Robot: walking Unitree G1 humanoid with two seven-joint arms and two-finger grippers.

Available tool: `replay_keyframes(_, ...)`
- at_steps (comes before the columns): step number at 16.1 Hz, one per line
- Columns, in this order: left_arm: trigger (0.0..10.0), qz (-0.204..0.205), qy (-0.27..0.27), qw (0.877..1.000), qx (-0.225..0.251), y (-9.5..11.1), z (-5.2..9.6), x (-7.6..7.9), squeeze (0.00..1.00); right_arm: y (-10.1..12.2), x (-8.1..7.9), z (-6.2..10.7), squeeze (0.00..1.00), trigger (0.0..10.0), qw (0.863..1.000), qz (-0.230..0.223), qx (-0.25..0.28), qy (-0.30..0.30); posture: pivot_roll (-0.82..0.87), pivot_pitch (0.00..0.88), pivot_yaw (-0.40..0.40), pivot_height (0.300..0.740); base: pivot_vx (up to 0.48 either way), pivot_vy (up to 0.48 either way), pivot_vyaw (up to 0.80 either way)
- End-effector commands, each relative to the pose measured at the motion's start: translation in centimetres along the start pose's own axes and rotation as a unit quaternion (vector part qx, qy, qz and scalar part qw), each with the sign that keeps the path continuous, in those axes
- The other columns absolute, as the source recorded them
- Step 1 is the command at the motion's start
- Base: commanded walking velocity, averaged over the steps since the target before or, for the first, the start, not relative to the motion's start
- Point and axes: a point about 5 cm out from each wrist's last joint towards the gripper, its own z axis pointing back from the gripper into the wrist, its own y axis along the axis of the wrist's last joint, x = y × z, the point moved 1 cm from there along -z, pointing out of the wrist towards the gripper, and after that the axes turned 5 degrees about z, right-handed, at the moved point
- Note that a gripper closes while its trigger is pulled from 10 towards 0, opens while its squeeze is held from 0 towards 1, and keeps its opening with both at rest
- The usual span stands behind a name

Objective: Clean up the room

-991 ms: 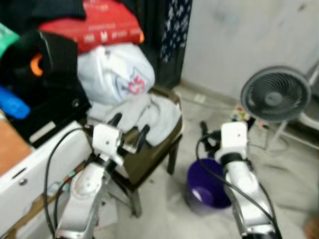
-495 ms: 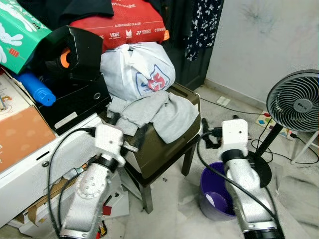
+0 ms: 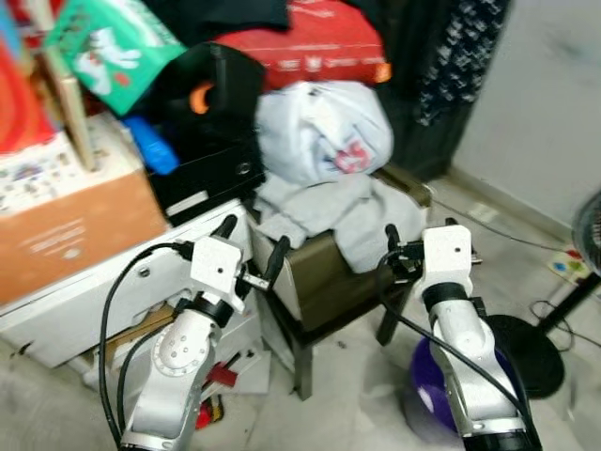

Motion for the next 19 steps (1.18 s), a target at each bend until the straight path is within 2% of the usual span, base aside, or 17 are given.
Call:
replay_keyframes(1, 10.0, -0.004, -0.007, 1.000, -0.002, 0.00, 0.00, 0.13, 0.00, -0.06, -0.10, 0.01, 0.00, 10.0, 1.000, 0.000, -0.002, -0.002, -0.09, 0.055, 0.004, 0.740, 0.000, 0.000, 0.00)
replay_keyframes(3, 10.0, -0.001, -0.008, 1.000, -0.001, 0.02, -0.02, 0.18, 0.00, -0.04, -0.09, 0.01, 0.00, 10.0, 1.000, 0.003, -0.001, -0.001, -0.09, 0.056, 0.005, 0.740, 0.000, 0.000, 0.27)
replay_keyframes(12, 10.0, -0.002, -0.009, 1.000, 0.000, 0.08, -0.13, 0.23, 0.00, -0.10, -0.20, -0.02, 0.00, 10.0, 1.000, 0.003, -0.003, -0.002, -0.09, 0.052, 0.006, 0.740, 0.000, 0.000, 0.80)
replay_keyframes(19, 10.0, -0.005, -0.015, 1.000, 0.001, 0.07, -0.25, 0.28, 0.00, -0.22, -0.24, -0.10, 0.00, 10.0, 1.000, 0.004, -0.004, -0.003, -0.09, 0.043, 0.009, 0.740, 0.000, -0.072, 0.00)
